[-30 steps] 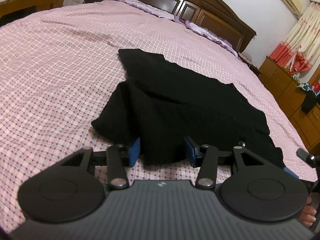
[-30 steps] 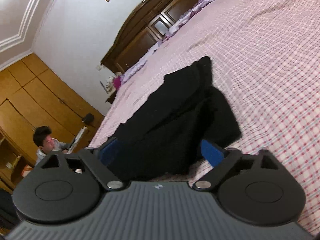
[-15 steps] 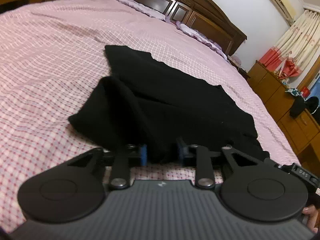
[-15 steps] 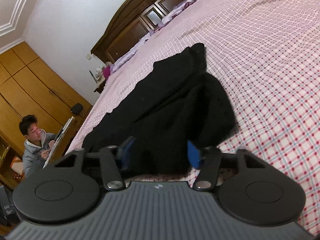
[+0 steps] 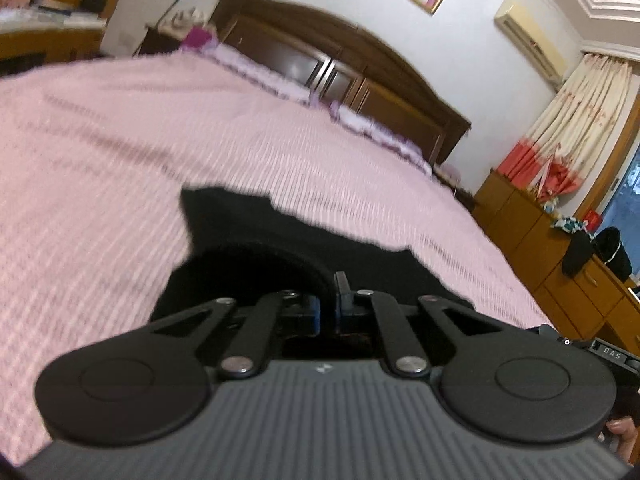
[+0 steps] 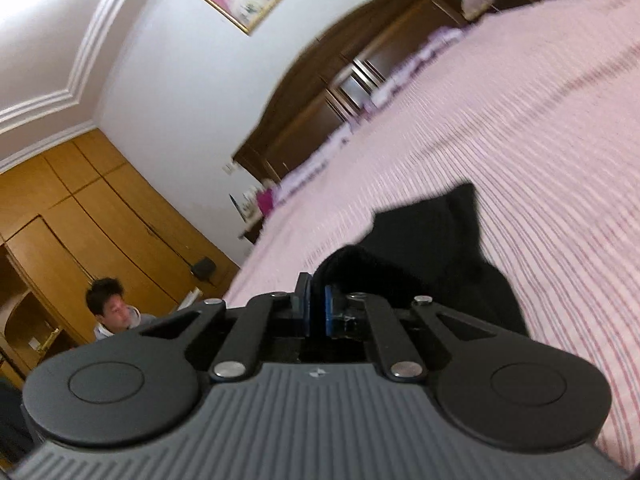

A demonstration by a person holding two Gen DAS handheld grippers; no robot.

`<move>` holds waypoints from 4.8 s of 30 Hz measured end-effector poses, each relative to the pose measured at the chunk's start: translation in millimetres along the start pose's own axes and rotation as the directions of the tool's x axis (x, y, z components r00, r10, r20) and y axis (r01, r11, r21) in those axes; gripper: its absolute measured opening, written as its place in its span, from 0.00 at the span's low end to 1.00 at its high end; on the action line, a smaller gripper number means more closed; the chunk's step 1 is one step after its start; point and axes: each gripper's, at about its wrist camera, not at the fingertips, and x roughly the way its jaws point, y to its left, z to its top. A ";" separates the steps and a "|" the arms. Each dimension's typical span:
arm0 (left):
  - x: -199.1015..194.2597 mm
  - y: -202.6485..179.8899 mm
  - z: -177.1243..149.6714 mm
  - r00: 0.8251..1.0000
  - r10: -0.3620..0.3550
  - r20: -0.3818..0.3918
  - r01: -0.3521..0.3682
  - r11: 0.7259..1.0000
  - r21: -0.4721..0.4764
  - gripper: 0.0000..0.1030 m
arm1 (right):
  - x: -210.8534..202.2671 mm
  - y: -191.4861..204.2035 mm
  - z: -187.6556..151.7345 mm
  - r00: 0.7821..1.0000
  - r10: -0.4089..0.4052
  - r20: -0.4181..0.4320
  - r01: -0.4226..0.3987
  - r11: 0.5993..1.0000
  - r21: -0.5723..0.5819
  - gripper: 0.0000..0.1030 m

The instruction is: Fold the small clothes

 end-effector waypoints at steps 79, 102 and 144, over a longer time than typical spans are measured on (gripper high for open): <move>171.5 -59.4 49.3 0.777 0.434 -0.456 -0.228 0.869 0.439 0.71 | 127.4 -55.7 70.7 0.815 -0.431 -0.388 0.423 0.899 -0.111 0.91; 154.9 -125.5 58.4 0.690 0.457 -0.561 -0.269 0.882 0.387 0.71 | 171.1 -74.4 73.4 0.713 -0.379 -0.589 0.417 0.905 -0.078 0.92; 124.2 -29.7 139.4 0.733 0.426 -0.530 -0.338 0.905 0.260 0.71 | 230.8 144.7 59.2 0.778 -0.138 -0.614 0.145 0.989 -0.039 0.17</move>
